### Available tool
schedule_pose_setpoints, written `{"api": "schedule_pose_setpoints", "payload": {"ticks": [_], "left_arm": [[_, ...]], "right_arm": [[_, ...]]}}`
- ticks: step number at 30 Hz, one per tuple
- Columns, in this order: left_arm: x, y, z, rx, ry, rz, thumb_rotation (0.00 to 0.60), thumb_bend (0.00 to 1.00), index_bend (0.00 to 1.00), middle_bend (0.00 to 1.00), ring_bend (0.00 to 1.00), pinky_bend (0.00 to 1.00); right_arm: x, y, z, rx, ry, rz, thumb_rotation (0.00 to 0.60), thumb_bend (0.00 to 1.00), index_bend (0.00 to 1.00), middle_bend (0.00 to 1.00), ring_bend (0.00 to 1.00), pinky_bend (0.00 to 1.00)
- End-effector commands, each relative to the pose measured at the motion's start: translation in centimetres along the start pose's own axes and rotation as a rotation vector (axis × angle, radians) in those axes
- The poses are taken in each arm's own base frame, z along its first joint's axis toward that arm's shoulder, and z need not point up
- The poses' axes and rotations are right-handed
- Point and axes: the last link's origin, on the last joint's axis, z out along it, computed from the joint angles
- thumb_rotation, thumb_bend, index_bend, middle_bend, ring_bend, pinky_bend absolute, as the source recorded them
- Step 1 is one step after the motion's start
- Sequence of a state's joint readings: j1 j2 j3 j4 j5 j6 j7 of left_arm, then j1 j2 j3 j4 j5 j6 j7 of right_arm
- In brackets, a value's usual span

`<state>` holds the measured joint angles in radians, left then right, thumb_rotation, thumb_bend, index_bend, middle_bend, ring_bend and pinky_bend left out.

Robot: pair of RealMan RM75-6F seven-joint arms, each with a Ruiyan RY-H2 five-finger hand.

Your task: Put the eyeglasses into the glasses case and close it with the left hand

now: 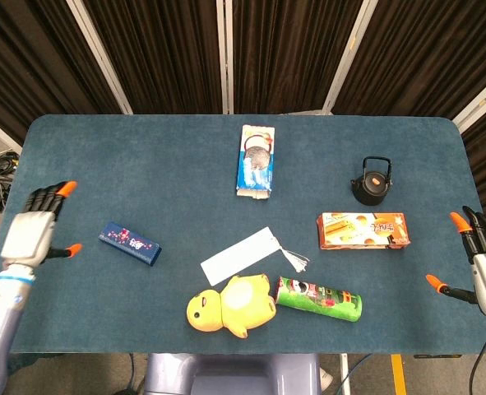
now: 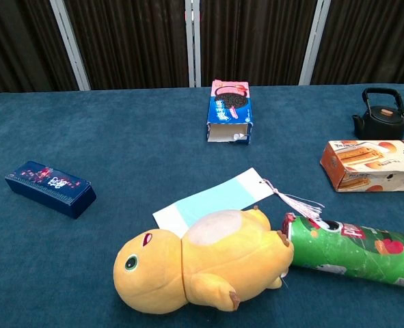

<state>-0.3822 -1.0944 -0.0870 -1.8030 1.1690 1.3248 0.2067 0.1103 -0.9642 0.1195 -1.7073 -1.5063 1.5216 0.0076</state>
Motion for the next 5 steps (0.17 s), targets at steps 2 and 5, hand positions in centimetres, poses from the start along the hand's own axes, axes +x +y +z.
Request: {"api": "schedule_pose_setpoints", "payload": {"ticks": [2, 5], "left_arm": [[2.2, -1.2, -5.6, 0.09, 0.071, 0.034, 0.6, 0.0, 0.0, 0.0, 0.0, 0.0], [2.1, -1.3, -7.1, 0.096, 0.094, 0.032, 0.6, 0.0, 0.0, 0.0, 0.0, 0.0]], "right_arm": [[0.0, 0.0, -0.1, 0.006, 0.003, -0.004, 0.6, 0.0, 0.0, 0.0, 0.0, 0.0], [0.2, -0.1, -0.2, 0.009, 0.009, -0.003, 0.6, 0.0, 0.0, 0.0, 0.0, 0.0]]}}
